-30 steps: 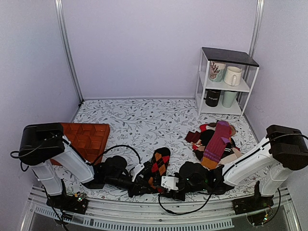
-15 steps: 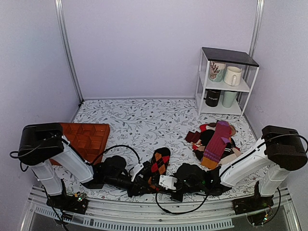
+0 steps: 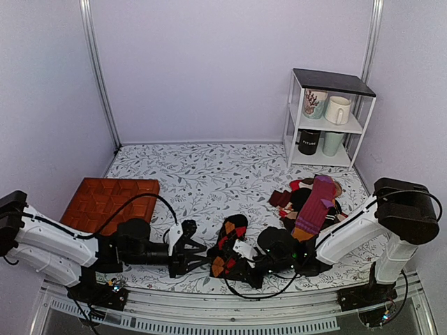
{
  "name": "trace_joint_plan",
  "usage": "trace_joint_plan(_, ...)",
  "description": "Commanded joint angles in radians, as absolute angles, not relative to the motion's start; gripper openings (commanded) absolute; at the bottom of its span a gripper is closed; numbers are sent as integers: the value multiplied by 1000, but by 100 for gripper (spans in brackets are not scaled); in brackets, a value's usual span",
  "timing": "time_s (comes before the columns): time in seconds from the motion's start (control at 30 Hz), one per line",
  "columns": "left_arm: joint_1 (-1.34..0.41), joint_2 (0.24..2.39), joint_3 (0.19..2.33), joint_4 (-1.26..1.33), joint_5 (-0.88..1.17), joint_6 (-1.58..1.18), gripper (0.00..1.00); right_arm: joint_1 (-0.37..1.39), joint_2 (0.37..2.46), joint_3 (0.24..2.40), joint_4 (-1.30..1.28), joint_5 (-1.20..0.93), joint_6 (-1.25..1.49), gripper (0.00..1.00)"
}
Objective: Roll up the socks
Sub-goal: Roll the sock at the center of the board.
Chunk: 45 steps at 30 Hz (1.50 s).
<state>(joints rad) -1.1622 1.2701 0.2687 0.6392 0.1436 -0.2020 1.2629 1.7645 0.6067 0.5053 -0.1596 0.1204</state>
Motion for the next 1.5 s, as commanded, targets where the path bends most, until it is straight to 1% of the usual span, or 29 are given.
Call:
trace_joint_plan(0.0, -1192, 1213, 234, 675, 110, -25, 39, 1191, 1880, 591, 289, -370, 257, 2)
trace_joint_plan(0.1, -1196, 1235, 236, 669, 128, 3, 40, 1159, 1924, 620, 236, -457, 270, 3)
trace_joint_plan(0.27, -1199, 1326, 235, 745, 163, 24, 42, 1124, 1957, 620, 199, -527, 295, 3)
trace_joint_plan(0.3, -1199, 1349, 239, 759, 165, 32, 43, 1118, 1959, 618, 192, -534, 299, 3)
trace_joint_plan(0.37, -1200, 1395, 246, 787, 172, 47, 49, 1110, 1962, 617, 181, -539, 303, 3)
trace_joint_plan(0.4, -1199, 1419, 252, 799, 180, 53, 49, 1105, 1964, 615, 179, -542, 305, 3)
trace_joint_plan(0.67, -1208, 1599, 324, 845, 251, 61, 50, 1093, 1980, 625, 172, -543, 315, 3)
trace_joint_plan(0.77, -1210, 1627, 318, 885, 261, 49, 52, 1091, 1980, 619, 172, -540, 313, 3)
trace_joint_plan(0.97, -1215, 1662, 299, 890, 272, 21, 50, 1087, 1977, 610, 172, -541, 317, 3)
trace_joint_plan(1.07, -1216, 1681, 285, 906, 286, 5, 44, 1085, 1979, 609, 172, -540, 320, 3)
trace_joint_plan(1.13, -1218, 1697, 282, 910, 285, -4, 42, 1085, 1979, 612, 171, -542, 321, 3)
trace_joint_plan(1.27, -1224, 1726, 274, 931, 252, -25, 42, 1083, 1979, 615, 169, -545, 321, 3)
trace_joint_plan(1.47, -1233, 1741, 264, 943, 193, -31, 48, 1081, 1980, 618, 160, -549, 318, 3)
